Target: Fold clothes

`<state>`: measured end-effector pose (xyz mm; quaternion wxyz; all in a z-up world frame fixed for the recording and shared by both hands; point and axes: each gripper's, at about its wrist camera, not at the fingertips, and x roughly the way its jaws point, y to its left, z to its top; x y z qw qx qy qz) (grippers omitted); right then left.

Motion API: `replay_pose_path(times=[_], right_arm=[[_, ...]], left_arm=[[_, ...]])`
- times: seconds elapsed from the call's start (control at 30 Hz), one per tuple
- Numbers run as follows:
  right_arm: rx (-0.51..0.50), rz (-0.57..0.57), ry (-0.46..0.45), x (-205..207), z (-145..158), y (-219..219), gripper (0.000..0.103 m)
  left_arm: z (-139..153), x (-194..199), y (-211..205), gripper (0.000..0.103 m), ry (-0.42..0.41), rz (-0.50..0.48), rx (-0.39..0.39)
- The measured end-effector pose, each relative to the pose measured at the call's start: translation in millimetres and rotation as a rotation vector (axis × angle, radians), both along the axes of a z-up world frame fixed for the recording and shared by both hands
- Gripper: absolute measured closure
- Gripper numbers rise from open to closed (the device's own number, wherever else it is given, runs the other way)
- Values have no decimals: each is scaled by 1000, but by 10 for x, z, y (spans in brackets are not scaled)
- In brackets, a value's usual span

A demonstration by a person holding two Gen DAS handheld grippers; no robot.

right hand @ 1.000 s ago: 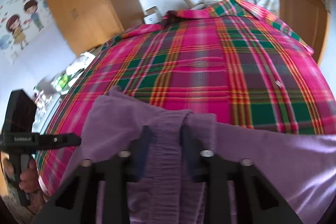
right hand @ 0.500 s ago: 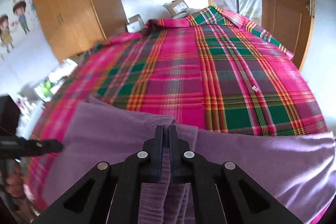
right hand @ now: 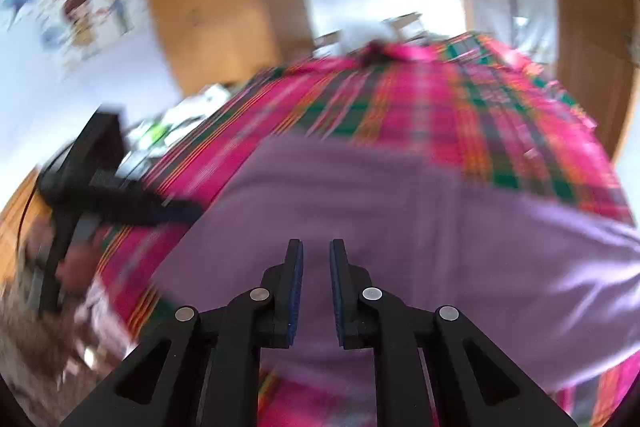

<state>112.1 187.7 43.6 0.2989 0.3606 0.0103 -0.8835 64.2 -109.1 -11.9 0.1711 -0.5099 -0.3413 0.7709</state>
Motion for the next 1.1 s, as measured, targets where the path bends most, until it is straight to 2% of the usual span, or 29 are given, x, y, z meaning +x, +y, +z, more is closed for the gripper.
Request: replay_pose_path(times=[0.1, 0.2, 0.4, 0.5, 0.67, 0.9, 1.1], right_arm=[[29, 88, -13, 215, -163, -205, 89], [66, 135, -15, 319, -275, -380, 80], [133, 166, 42, 524, -296, -578, 77], [123, 207, 98, 654, -259, -648, 77], [141, 249, 43, 601, -418, -878, 77], [100, 258, 99, 631, -360, -1090, 74], [85, 262, 55, 558, -373, -1227, 74]], left_arm=[[-32, 83, 8, 72, -9, -19, 18], [-58, 153, 16, 71, -18, -28, 32], [-100, 387, -96, 71, -34, -16, 71], [-127, 451, -140, 71, -35, -4, 94], [-133, 517, -128, 71, -39, -19, 99], [-139, 537, -95, 71, -45, -29, 103], [-159, 550, -104, 71, -49, -31, 117]])
